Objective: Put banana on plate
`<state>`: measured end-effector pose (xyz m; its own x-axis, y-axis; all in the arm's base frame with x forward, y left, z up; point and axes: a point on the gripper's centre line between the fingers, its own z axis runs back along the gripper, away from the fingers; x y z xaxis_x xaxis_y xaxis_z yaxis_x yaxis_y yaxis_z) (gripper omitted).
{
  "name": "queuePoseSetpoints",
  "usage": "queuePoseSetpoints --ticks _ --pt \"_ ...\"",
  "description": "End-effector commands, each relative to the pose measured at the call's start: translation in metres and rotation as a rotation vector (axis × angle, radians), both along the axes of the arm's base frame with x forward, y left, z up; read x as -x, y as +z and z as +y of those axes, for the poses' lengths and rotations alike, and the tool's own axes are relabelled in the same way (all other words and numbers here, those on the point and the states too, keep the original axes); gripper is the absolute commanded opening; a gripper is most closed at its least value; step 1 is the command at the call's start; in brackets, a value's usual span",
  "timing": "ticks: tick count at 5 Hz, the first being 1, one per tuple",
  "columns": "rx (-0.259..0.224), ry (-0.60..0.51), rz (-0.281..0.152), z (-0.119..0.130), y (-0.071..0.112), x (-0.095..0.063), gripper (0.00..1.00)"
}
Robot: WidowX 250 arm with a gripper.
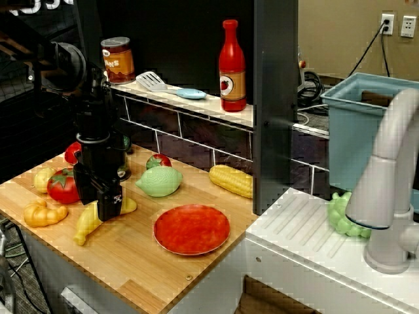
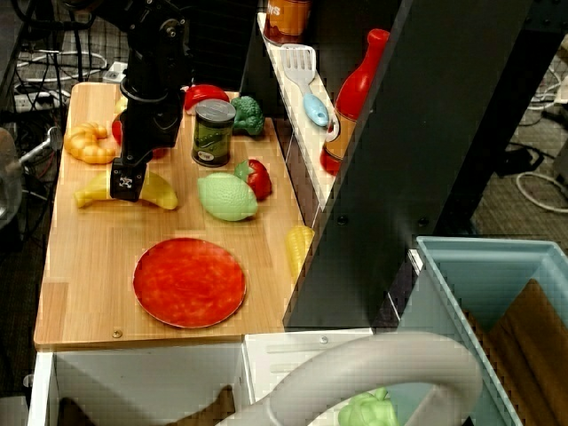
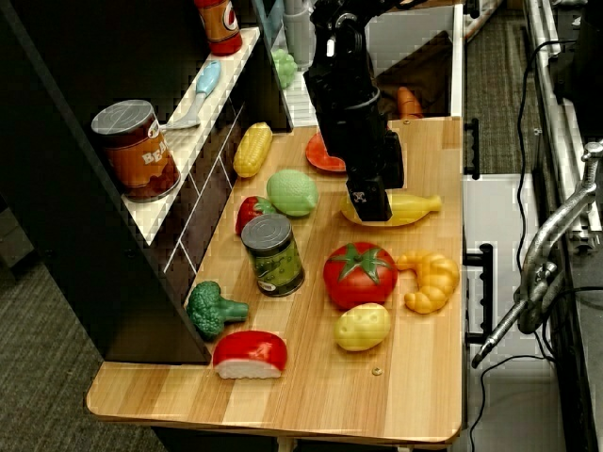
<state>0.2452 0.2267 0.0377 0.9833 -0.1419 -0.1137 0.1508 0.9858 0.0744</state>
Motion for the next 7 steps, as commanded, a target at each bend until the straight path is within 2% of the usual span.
queuePoseSetpoints --ticks 1,3,6,7 --pt "-0.043 -0.008 -0.044 0.013 0.022 -0.004 1.00" --pt "-0.033 0.008 -0.011 0.024 0.012 -0.003 1.00" --pt "-0.017 0.049 0.012 0.031 0.003 -0.006 1.00" --pt "-0.008 0.051 0.013 0.032 0.000 -0.006 0.00"
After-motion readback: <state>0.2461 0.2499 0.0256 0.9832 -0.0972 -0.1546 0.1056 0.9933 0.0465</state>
